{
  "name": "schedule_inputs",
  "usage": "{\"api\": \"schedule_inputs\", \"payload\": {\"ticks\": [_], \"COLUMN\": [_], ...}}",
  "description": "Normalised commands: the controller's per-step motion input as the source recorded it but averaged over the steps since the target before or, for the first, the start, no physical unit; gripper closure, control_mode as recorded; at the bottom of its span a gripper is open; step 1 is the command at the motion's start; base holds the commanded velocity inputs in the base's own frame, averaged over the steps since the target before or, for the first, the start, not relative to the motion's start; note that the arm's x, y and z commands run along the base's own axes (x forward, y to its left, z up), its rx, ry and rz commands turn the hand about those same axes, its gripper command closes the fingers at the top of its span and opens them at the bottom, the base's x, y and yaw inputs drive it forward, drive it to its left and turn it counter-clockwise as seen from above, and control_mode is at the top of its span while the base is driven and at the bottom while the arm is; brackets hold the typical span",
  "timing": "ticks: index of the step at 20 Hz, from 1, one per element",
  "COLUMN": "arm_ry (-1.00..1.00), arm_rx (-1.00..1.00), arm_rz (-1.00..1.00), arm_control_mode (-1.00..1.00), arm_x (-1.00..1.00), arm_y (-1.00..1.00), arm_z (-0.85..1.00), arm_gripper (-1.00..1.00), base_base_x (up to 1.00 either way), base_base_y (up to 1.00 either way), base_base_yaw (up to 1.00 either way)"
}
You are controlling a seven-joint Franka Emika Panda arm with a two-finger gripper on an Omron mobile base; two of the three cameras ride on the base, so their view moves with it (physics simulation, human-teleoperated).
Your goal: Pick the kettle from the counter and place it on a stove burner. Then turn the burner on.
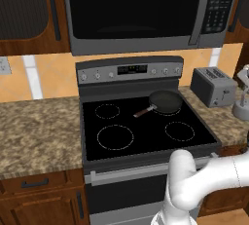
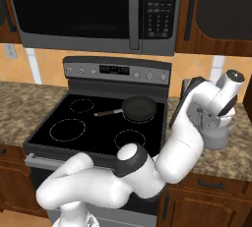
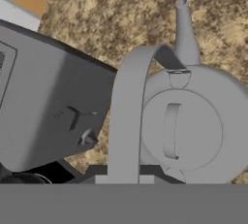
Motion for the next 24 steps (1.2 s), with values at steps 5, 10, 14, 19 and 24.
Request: {"api": "schedule_inputs", "payload": {"ticks": [5,10,14,19,24], "arm_ry": [-0.32,-0.25,-0.19,-0.14,-0.01], "arm_rx": [0.08,0.09,0.0,0.0,0.0], "arm_rz": [0.0,0.0,0.0,0.0,0.0], "arm_control_mode": [-1.0,-1.0,-1.0,-1.0,-1.0], "arm_x": [-0.78,-0.52,-0.5,-0.43,-0.31], "arm_y": [0.52,1.0,1.0,1.0,1.0], "arm_z": [0.46,0.45,0.41,0.45,0.55], "arm_gripper": [1.0,1.0,1.0,1.0,1.0], "base_base_x": [0.0,0.0,0.0,0.0,0.0], "base_base_y": [0.0,0.0,0.0,0.0,0.0], "base_base_yaw": [0.0,0.0,0.0,0.0,0.0]}}
